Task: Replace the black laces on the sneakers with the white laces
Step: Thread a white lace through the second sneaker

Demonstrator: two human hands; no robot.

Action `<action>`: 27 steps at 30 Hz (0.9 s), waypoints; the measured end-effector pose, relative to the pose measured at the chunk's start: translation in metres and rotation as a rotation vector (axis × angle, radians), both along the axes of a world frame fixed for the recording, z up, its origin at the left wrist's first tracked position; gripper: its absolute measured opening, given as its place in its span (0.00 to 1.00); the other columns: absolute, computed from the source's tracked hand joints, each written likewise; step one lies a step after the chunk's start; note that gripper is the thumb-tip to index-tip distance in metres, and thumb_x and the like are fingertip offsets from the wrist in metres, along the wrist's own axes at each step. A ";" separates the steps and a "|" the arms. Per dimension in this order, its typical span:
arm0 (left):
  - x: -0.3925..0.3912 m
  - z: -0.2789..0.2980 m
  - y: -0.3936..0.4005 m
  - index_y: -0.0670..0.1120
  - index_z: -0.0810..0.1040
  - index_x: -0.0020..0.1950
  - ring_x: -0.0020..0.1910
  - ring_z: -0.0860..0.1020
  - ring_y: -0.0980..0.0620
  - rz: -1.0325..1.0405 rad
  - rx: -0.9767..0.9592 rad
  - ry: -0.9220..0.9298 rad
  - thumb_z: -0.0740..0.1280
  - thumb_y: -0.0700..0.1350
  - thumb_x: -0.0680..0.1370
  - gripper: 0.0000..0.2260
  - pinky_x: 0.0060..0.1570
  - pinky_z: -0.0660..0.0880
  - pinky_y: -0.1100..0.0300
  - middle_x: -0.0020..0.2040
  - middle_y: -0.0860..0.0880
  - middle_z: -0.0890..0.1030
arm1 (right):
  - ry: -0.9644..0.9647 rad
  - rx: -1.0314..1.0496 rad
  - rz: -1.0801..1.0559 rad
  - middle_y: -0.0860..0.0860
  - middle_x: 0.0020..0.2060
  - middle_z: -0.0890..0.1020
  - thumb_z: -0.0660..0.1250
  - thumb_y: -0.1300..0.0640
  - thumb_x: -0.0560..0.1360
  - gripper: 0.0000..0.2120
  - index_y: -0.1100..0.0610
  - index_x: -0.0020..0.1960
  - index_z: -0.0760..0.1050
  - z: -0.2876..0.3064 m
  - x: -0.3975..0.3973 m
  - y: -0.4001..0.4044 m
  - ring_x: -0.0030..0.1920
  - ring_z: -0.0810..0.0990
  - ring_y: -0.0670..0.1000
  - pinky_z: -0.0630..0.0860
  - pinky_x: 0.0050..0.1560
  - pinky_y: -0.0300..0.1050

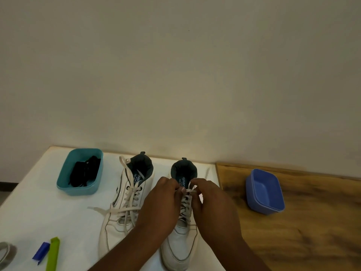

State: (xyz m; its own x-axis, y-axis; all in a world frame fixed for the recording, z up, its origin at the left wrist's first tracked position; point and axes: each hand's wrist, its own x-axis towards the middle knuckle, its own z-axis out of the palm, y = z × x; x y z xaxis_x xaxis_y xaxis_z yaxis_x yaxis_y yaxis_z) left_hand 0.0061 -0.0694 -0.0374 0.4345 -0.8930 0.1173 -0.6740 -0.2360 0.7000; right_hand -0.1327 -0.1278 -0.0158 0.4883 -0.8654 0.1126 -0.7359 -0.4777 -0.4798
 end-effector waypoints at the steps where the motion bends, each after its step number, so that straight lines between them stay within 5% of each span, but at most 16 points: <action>1: -0.001 0.000 -0.001 0.53 0.74 0.55 0.43 0.74 0.60 -0.001 0.002 0.004 0.57 0.55 0.84 0.10 0.45 0.71 0.65 0.51 0.55 0.72 | -0.023 0.006 -0.003 0.39 0.48 0.82 0.68 0.54 0.80 0.12 0.47 0.62 0.78 0.009 -0.001 0.004 0.43 0.78 0.38 0.75 0.47 0.35; 4: -0.001 0.000 -0.002 0.54 0.73 0.54 0.43 0.74 0.60 0.006 0.023 -0.006 0.56 0.55 0.84 0.09 0.43 0.70 0.65 0.51 0.55 0.72 | -0.315 0.544 -0.048 0.43 0.32 0.77 0.64 0.64 0.79 0.13 0.48 0.58 0.77 0.045 0.001 0.007 0.29 0.73 0.42 0.69 0.31 0.34; 6: 0.001 0.000 -0.001 0.55 0.73 0.53 0.42 0.73 0.61 0.010 0.014 -0.002 0.57 0.55 0.84 0.09 0.42 0.68 0.67 0.50 0.56 0.72 | -0.432 0.880 -0.094 0.50 0.31 0.75 0.61 0.65 0.80 0.14 0.52 0.60 0.77 0.070 -0.004 0.007 0.27 0.68 0.44 0.65 0.27 0.39; 8: 0.001 0.001 0.000 0.55 0.73 0.51 0.42 0.74 0.61 -0.003 0.004 0.013 0.57 0.56 0.84 0.09 0.42 0.68 0.69 0.49 0.56 0.72 | -0.280 0.772 -0.075 0.47 0.31 0.78 0.63 0.50 0.82 0.07 0.48 0.58 0.77 0.080 -0.021 0.000 0.27 0.71 0.43 0.66 0.30 0.40; 11: -0.001 0.000 0.001 0.55 0.75 0.51 0.42 0.75 0.60 -0.027 0.011 0.003 0.56 0.57 0.84 0.11 0.45 0.72 0.66 0.50 0.56 0.73 | 0.311 0.314 -0.020 0.45 0.38 0.81 0.58 0.25 0.72 0.23 0.44 0.49 0.74 0.085 -0.046 -0.005 0.39 0.79 0.42 0.76 0.41 0.38; 17: 0.002 0.000 0.001 0.54 0.76 0.55 0.44 0.75 0.60 -0.003 -0.002 0.019 0.57 0.55 0.84 0.10 0.47 0.72 0.64 0.53 0.56 0.73 | 0.483 0.093 -0.108 0.44 0.38 0.80 0.60 0.29 0.76 0.21 0.46 0.47 0.74 0.098 -0.054 -0.013 0.37 0.79 0.42 0.74 0.39 0.36; 21: 0.002 0.000 0.007 0.54 0.76 0.55 0.45 0.75 0.60 -0.021 -0.004 0.026 0.58 0.55 0.84 0.09 0.47 0.73 0.64 0.53 0.55 0.73 | 0.345 0.016 0.025 0.40 0.58 0.75 0.63 0.30 0.75 0.21 0.40 0.62 0.73 0.068 -0.032 -0.005 0.48 0.78 0.42 0.75 0.48 0.38; 27: 0.005 0.003 0.006 0.55 0.76 0.52 0.45 0.75 0.61 -0.026 -0.006 0.076 0.59 0.53 0.84 0.07 0.47 0.72 0.64 0.50 0.56 0.73 | 0.310 0.055 0.120 0.44 0.50 0.80 0.58 0.42 0.83 0.11 0.45 0.56 0.76 0.018 -0.003 -0.002 0.48 0.77 0.44 0.74 0.50 0.38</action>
